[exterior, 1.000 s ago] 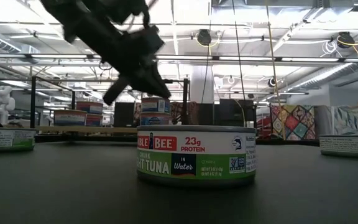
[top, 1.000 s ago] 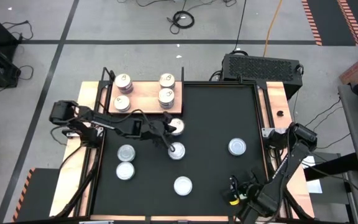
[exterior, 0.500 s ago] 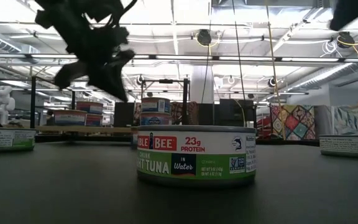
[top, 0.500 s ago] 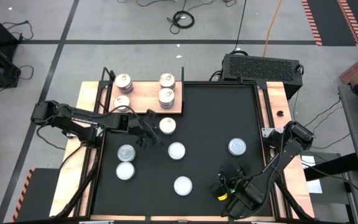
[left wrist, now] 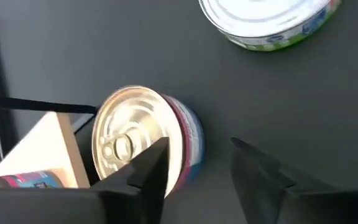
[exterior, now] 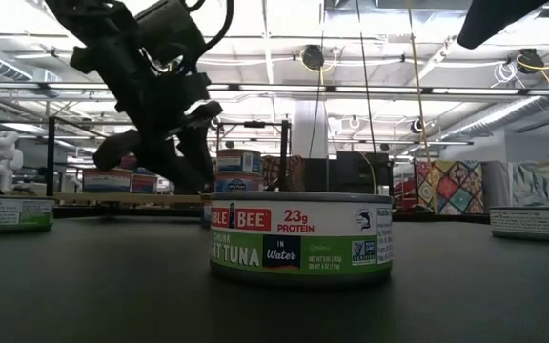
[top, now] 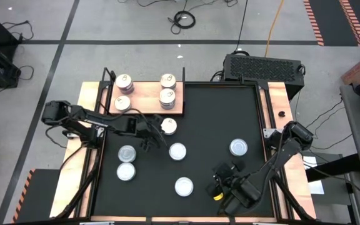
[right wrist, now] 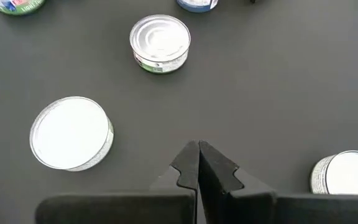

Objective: Stack canned seafood by type on shelf
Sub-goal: Stack the blue-pink tuna can on top of the other blue-pink tuna cans on the shelf

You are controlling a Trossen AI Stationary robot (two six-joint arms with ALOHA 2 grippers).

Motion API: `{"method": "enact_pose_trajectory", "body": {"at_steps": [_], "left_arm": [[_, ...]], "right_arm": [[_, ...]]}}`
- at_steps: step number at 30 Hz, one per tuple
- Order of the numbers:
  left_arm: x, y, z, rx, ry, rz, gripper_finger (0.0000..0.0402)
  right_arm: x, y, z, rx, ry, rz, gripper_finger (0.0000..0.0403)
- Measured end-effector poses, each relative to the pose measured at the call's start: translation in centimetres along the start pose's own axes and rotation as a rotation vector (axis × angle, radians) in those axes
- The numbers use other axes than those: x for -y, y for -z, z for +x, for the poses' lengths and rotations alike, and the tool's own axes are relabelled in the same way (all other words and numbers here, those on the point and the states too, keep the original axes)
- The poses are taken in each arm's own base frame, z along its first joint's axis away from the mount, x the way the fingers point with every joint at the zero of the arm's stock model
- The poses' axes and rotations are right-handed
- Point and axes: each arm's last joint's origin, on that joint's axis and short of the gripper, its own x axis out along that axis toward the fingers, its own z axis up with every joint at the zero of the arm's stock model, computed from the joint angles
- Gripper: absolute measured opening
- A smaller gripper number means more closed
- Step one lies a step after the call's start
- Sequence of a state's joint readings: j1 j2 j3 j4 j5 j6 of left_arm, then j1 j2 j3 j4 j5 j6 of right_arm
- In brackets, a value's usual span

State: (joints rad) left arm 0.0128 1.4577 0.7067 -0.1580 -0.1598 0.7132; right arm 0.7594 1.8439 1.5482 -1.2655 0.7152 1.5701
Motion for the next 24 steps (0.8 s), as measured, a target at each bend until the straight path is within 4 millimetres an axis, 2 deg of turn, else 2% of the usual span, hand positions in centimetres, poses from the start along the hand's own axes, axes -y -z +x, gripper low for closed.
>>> {"method": "enact_pose_trajectory", "body": {"at_steps": [6,16,21,24], "left_arm": [[0.1,0.0,0.7,-0.008,-0.002,0.0,0.0206],[0.5,0.2,2.5,-0.061,-0.016,0.008,0.0208],[0.5,0.2,2.7,-0.067,-0.03,0.007,0.0205],[0.5,0.2,2.7,-0.076,-0.042,0.008,0.0189]], "right_arm": [[0.0,-0.3,0.2,-0.01,0.001,0.0,0.0],[-0.1,-0.3,0.3,-0.009,-0.006,0.008,0.0],[-0.1,-0.3,0.3,-0.009,-0.006,0.007,0.0],[-0.1,-0.3,0.3,-0.009,-0.006,0.001,0.0]]}}
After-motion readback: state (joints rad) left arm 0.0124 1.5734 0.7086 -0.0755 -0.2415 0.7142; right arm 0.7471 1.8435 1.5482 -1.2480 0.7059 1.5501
